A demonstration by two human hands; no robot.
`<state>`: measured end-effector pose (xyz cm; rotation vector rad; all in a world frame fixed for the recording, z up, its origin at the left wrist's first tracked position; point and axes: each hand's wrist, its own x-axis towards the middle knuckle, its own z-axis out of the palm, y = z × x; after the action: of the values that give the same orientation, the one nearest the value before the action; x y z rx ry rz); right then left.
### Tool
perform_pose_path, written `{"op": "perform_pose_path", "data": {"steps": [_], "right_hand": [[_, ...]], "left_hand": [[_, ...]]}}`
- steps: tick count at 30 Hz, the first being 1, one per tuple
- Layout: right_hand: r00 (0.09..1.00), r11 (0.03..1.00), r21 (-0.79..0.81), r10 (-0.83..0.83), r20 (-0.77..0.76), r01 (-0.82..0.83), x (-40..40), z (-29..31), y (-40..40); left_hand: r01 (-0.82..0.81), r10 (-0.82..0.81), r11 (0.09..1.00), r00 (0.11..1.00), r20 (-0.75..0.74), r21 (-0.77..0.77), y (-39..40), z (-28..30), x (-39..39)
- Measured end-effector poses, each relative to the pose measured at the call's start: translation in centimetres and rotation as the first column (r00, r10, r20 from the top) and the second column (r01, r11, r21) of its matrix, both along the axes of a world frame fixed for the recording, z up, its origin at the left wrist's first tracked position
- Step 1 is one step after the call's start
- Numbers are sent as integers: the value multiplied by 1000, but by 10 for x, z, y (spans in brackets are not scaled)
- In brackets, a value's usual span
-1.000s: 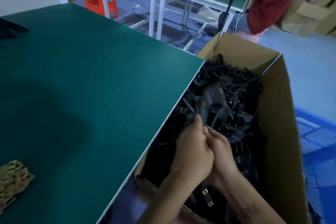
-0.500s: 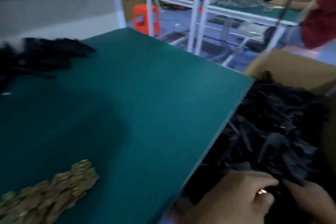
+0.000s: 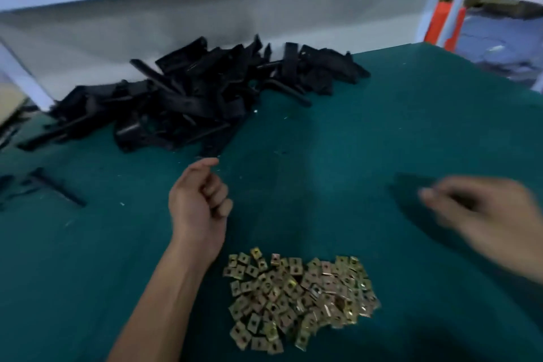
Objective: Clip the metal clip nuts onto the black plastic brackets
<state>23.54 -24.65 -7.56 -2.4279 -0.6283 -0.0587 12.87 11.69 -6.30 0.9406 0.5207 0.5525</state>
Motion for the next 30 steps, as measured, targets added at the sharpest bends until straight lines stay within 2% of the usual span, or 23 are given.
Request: {"op": "perform_pose_path", "data": {"steps": [1,2,3,4,6,7,10,11,13,14,16,17,18,20,23,25,27,28,29,30], "right_hand": [[996,997,-37,73,42,-72,15,21,52],[987,995,10,93,128,-95,38,34,98],[982,991,-13,136,134,-135,67,30,131],[972,993,-18,114,206,-112,95,31,167],[978,994,-100,53,200,-34,138,31,221],[980,983,-180,-7,197,43,155,31,240],[970,894,-426,-40,241,143,184,36,279],[970,879,-450,-50,238,156,187,38,284],[963,905,-381,-91,256,187,187,45,283],[968,939,-286,-134,214,193,188,50,278],[988,988,9,-156,15,156,183,66,264],[982,967,208,-120,-144,149,172,73,255],[953,907,386,-48,-300,168,158,80,246],[840,814,545,142,-523,202,120,86,229],[588,776,609,417,-693,167,53,83,211],[432,791,602,509,-745,107,11,78,207],[313,819,573,535,-785,38,-25,73,206],[299,839,544,521,-799,-8,-37,71,206],[329,862,500,497,-803,-80,-45,68,203],[401,880,442,474,-784,-177,-48,66,199]], "left_hand": [[21,-21,998,1000,-10,62,-2,-1,3],[48,-44,989,998,-36,137,-5,-1,5],[86,-75,976,995,-60,202,-8,-1,7],[123,-107,964,991,-79,236,-7,-2,7],[123,-108,969,991,-79,214,-5,-3,8],[117,-105,975,992,-72,188,-4,-1,8],[146,-133,972,988,-81,186,-1,-3,8],[153,-137,968,986,-90,199,-2,-3,9],[172,-157,961,984,-85,215,-3,-3,9],[179,-166,961,983,-78,212,-3,-4,9],[188,-180,962,982,-58,198,-3,-5,8],[195,-191,962,981,-40,192,-2,-6,8],[203,-202,960,979,-22,194,-3,-6,8],[223,-230,952,973,6,211,-4,-6,7],[229,-243,946,969,36,229,-8,0,7],[229,-249,956,964,92,185,-11,7,7],[204,-213,977,961,179,70,-12,11,5],[191,-189,982,960,207,11,-11,13,4],[187,-172,981,959,224,-46,-10,15,3],[186,-158,977,961,227,-108,-10,15,1]]}}
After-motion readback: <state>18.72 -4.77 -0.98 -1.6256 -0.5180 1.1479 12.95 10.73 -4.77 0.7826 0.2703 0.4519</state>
